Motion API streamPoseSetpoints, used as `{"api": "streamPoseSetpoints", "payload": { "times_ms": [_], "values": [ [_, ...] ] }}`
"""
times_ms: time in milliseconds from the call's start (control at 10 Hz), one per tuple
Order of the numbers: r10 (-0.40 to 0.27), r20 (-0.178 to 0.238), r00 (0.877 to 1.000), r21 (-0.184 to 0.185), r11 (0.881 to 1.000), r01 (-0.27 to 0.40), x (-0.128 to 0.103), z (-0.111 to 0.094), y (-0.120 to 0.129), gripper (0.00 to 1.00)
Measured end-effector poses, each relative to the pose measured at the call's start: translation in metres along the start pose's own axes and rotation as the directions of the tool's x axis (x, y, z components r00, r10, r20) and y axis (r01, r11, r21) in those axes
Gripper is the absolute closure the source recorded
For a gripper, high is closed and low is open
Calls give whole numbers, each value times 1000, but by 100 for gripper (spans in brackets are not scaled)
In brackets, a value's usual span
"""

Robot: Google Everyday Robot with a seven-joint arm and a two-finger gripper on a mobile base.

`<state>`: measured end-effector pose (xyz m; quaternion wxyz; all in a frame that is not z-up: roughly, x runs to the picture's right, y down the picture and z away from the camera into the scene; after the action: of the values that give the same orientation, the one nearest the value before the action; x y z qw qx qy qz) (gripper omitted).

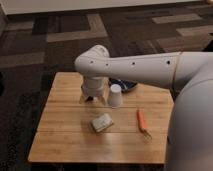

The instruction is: Place the ceramic cup over the eraser

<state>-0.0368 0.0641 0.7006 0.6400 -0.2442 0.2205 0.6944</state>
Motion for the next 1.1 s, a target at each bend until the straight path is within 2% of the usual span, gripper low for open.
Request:
{"api": "streamPoseSetpoints", "payload": {
  "times_ms": [200,300,1100],
  "values": [
    [37,11,999,16,999,-37,-5,-9,-24,35],
    [42,12,999,22,999,-42,-5,-10,-28,35],
    [45,13,999,18,999,-45,-9,-9,-28,35]
  ]
}}
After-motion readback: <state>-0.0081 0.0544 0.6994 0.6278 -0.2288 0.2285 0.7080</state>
